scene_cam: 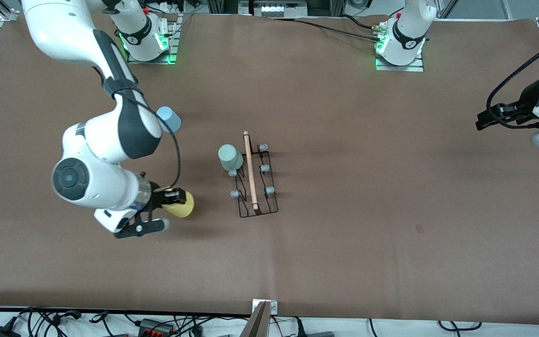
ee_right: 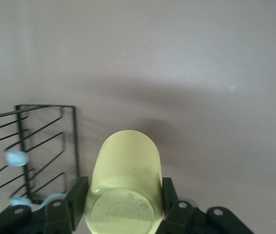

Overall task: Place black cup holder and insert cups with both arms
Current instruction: 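Slide the yellow cup mouth-down onto a rack peg with the right gripper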

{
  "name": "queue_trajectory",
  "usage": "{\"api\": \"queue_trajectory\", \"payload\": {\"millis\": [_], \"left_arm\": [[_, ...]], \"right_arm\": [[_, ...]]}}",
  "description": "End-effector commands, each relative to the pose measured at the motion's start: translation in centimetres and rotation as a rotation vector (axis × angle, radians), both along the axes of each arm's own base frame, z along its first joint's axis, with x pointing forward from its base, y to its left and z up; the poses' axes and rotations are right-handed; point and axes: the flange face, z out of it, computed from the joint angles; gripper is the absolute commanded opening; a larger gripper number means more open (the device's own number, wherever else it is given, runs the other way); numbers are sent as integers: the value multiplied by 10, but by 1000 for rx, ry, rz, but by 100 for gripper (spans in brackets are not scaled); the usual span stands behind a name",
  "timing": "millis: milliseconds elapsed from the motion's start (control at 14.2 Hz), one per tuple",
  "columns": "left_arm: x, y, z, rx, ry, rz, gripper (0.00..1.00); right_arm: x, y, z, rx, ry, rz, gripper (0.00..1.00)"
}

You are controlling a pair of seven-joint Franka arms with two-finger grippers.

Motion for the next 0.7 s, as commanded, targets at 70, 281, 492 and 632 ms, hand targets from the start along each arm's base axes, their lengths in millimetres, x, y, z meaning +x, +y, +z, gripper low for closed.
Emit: {"api": "queue_trajectory", "payload": {"millis": [70, 281, 492, 632], "left_arm": [[-5, -3, 7, -32, -2, -15, 100], [-4, -2, 6, -31, -2, -13, 100], [-4, -2, 6, -32, -3, -15, 100], [-4, -2, 6, -32, -2, -16, 100]], "right_arm": [[-11, 43, 28, 37, -49, -48, 24], [-15, 72, 32, 67, -104, -81, 24], [-21, 96, 23, 79, -125, -85, 24], [-30, 116, 12, 72, -118, -75, 24]]}}
